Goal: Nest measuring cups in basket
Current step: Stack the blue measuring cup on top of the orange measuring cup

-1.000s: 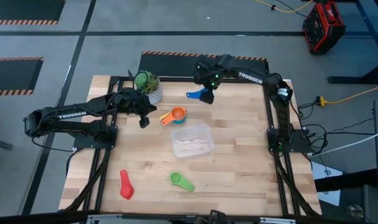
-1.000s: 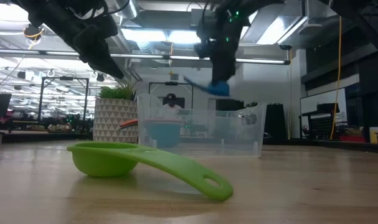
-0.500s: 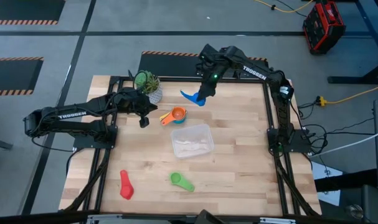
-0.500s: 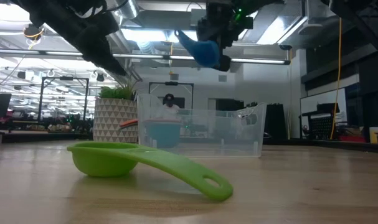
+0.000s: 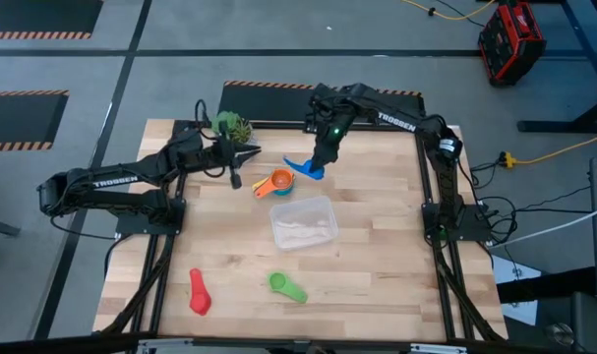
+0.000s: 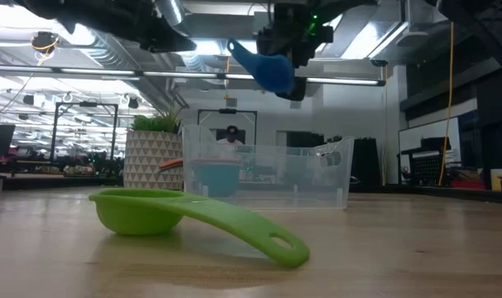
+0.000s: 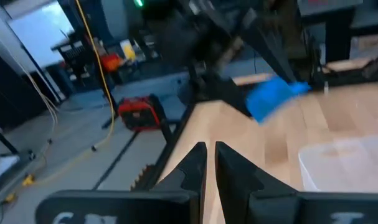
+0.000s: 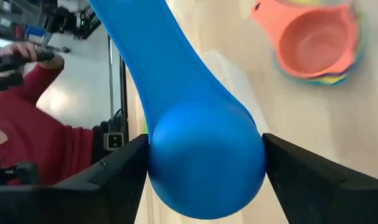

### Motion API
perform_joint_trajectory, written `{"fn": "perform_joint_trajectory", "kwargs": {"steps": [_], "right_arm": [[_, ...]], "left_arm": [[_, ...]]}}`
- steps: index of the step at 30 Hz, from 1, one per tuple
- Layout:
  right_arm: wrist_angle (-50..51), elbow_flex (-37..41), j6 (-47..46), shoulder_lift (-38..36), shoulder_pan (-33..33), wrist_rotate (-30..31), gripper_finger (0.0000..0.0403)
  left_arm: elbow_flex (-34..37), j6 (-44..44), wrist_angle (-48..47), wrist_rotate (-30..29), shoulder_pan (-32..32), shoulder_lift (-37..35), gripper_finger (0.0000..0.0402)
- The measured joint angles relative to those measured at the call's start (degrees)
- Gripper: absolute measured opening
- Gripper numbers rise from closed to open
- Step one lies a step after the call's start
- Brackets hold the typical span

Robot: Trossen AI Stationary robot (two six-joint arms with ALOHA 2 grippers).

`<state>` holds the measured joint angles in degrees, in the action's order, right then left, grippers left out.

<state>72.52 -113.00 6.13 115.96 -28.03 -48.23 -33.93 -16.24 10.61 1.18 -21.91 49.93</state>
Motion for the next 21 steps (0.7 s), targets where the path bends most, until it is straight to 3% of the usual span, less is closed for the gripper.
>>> {"fn": "perform_joint_trajectory", "kwargs": {"steps": [12, 21], "right_arm": [[-2.1, 5.7, 0.1, 0.0, 3.4, -5.5, 0.0292], [-3.6, 9.1, -1.7, 0.0, 4.6, -7.3, 0.0292]], "left_arm": [[0.0, 1.9, 0.9, 5.8, 0.6, 0.6, 0.0031], [0.0, 4.0, 3.1, 9.1, 4.5, 7.0, 0.0099]]}}
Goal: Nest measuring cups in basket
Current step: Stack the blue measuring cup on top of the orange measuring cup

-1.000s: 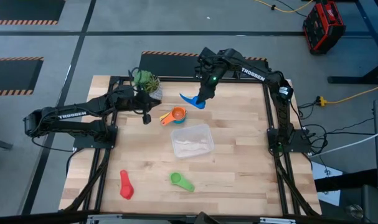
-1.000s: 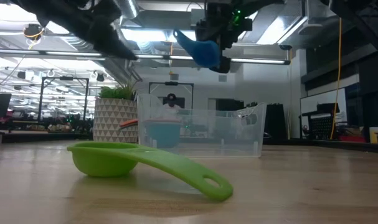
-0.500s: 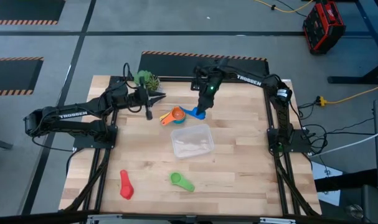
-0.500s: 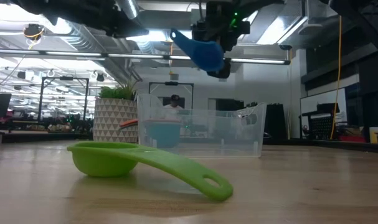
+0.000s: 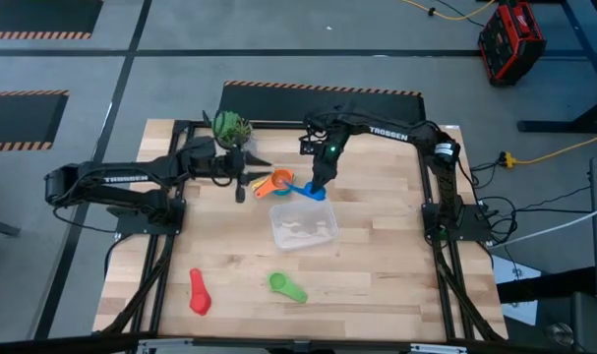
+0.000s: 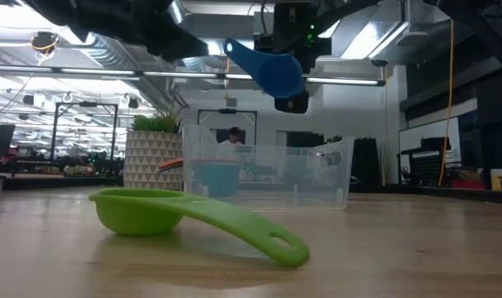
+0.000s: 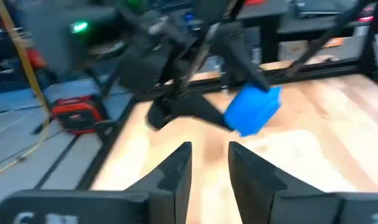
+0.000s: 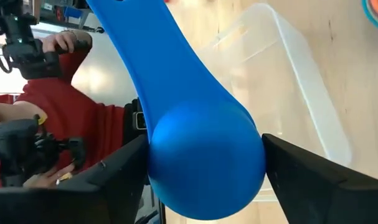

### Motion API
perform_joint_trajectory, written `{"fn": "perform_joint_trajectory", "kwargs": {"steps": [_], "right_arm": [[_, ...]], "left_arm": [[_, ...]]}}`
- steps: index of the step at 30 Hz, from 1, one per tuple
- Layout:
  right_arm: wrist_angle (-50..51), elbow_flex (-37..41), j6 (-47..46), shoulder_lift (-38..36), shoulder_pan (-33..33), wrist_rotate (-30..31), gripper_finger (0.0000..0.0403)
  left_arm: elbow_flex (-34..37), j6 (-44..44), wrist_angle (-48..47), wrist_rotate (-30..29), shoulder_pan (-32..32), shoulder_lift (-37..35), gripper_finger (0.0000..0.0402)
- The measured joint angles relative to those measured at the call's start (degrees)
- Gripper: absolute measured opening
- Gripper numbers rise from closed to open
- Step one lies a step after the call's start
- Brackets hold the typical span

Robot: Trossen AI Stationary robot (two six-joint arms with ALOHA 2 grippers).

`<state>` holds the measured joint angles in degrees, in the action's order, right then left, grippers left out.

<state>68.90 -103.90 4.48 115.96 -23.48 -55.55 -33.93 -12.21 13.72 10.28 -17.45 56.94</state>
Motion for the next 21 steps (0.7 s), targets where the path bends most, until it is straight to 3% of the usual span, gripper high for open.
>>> {"fn": "perform_joint_trajectory", "kwargs": {"steps": [10, 21], "right_arm": [[-0.3, 1.2, -1.4, 0.0, 0.4, -1.3, 0.0292], [-0.5, 1.2, -1.5, 0.0, 0.4, -1.1, 0.0292]], "left_arm": [[0.0, -7.1, 8.8, 2.7, 4.6, 9.3, 0.0099], [0.0, -7.8, 14.9, 2.5, 5.3, 12.1, 0.0099]]}}
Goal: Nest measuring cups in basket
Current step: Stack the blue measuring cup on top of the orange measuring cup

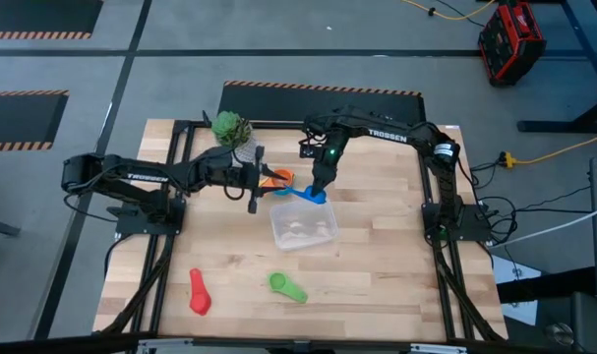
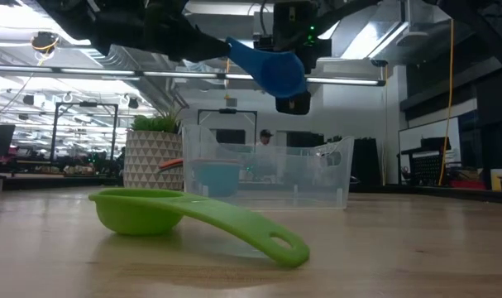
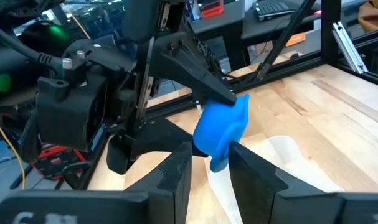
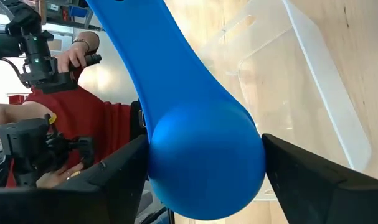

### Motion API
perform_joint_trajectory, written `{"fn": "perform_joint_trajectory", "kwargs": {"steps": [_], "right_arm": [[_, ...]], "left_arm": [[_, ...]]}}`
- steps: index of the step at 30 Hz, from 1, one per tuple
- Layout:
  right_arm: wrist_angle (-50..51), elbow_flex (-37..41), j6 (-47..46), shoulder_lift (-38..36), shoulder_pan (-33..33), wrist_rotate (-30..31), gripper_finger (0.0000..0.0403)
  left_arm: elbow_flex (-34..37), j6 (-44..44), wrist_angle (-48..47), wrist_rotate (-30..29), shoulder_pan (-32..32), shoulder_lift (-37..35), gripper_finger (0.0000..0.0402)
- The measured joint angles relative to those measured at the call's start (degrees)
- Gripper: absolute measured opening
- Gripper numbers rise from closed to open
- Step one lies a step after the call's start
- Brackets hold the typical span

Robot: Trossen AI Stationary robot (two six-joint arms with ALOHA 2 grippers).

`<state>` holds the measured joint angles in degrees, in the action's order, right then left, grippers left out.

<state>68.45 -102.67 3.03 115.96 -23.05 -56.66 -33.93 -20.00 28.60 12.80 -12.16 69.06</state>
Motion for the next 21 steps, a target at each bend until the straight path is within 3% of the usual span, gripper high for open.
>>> {"fn": "perform_joint_trajectory", "kwargs": {"steps": [8, 21], "right_arm": [[-0.1, 0.0, 0.0, 0.0, 0.0, 0.0, 0.0292], [-0.4, 0.0, 0.4, 0.0, 0.0, -0.1, 0.0292]], "left_arm": [[0.0, -0.1, 0.5, 1.1, 0.0, 0.0, 0.0091], [0.0, -0.3, 0.2, 2.1, 0.0, 0.0, 0.0008]]}}
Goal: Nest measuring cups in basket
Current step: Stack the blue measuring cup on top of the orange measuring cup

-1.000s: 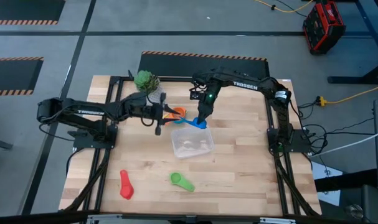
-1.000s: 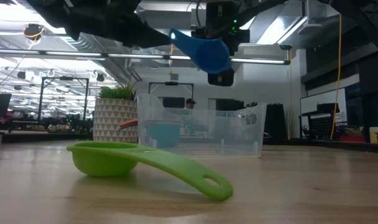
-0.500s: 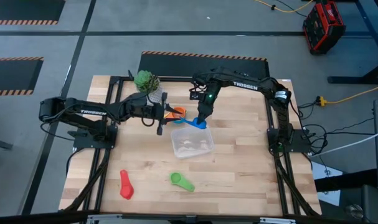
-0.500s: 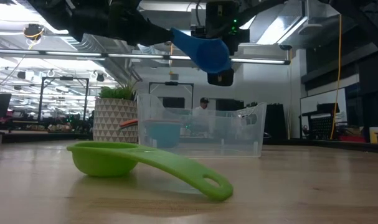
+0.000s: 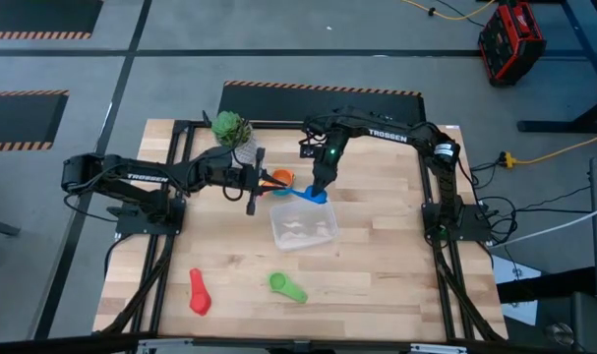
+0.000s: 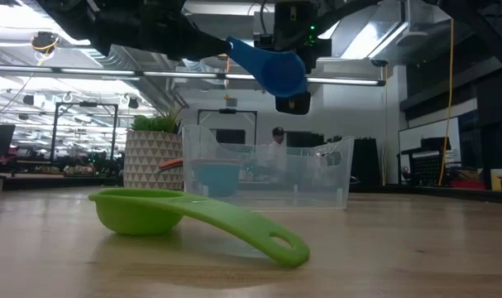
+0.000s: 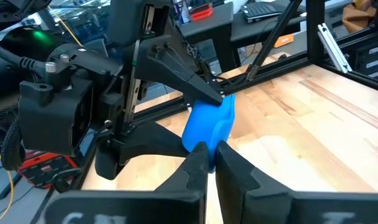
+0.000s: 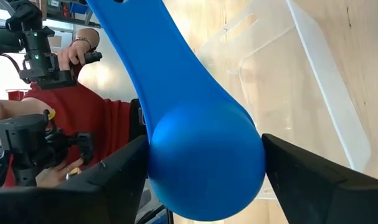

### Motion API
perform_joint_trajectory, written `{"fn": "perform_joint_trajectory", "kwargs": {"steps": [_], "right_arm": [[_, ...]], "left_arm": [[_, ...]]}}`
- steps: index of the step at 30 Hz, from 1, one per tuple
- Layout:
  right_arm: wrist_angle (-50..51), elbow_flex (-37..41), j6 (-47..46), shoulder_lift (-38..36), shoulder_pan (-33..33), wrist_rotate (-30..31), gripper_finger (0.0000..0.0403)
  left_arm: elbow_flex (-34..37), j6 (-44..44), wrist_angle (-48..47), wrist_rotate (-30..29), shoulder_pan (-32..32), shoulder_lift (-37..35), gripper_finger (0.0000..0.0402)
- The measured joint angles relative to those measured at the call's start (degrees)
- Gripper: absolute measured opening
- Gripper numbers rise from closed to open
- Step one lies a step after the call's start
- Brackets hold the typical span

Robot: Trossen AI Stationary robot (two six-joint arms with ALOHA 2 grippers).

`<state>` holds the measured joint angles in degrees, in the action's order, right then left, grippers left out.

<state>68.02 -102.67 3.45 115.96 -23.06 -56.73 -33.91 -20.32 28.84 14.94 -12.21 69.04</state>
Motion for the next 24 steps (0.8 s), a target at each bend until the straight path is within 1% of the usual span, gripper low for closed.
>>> {"fn": "perform_joint_trajectory", "kwargs": {"steps": [24], "right_arm": [[-0.6, 0.0, -0.1, 0.0, 0.0, 0.3, 0.0304]], "left_arm": [[0.0, 0.1, 0.4, -0.6, 0.0, 0.0, 0.0008]]}}
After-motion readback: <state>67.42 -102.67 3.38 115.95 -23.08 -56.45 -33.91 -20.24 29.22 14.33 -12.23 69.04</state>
